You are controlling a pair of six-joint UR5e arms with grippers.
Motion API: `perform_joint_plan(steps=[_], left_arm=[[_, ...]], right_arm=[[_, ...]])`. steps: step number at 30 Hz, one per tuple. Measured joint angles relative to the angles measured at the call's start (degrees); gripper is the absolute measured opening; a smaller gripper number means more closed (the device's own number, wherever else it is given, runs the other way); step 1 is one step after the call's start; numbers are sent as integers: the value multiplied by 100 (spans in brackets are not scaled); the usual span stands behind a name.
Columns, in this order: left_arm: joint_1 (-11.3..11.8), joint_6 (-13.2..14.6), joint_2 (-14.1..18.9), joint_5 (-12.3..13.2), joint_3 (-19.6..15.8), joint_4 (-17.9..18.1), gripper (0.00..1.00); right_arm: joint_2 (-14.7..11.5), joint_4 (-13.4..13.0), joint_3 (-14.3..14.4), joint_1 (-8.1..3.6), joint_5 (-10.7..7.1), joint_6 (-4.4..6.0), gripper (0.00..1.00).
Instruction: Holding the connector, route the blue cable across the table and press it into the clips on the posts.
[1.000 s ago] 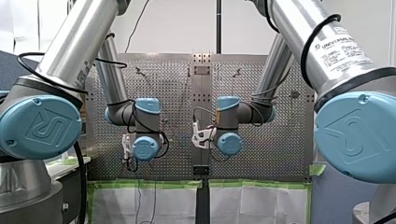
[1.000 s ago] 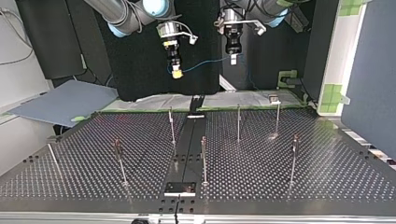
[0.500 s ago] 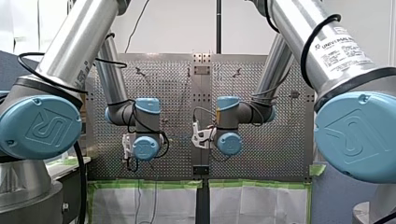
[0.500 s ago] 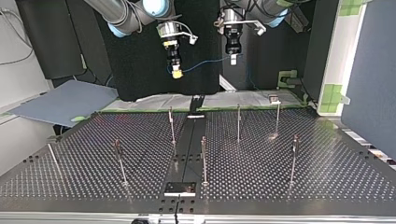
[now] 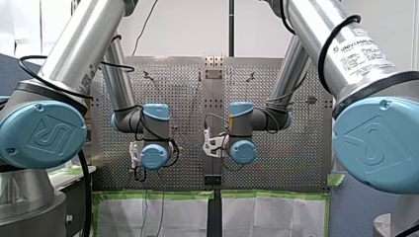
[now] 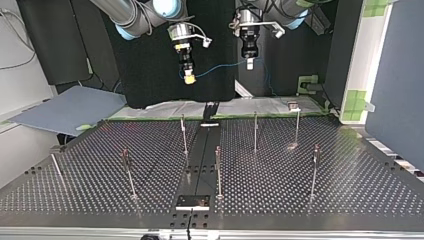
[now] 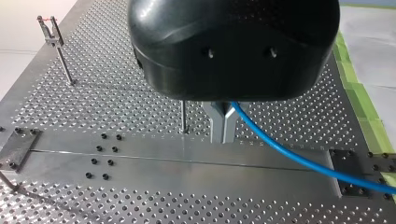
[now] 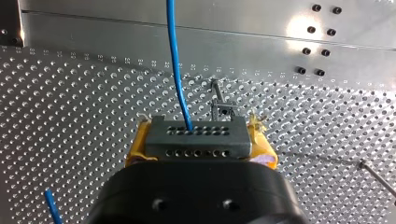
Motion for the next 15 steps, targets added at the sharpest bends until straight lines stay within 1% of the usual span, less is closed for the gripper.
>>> perform_joint_plan(steps=[5, 7, 10, 15], left_arm=[[-18, 12, -21, 10, -19, 18, 0], [-48, 23, -64, 18, -63, 65, 0], [-76, 32, -184, 23, -172, 183, 0], [-86, 35, -418, 26, -246, 340, 0]], right_arm=[[1, 1, 1, -1, -2, -2, 0], [33, 32, 34, -31, -12, -24, 0], [124, 152, 98, -87, -22, -50, 0], [177, 383, 128, -111, -26, -60, 0]])
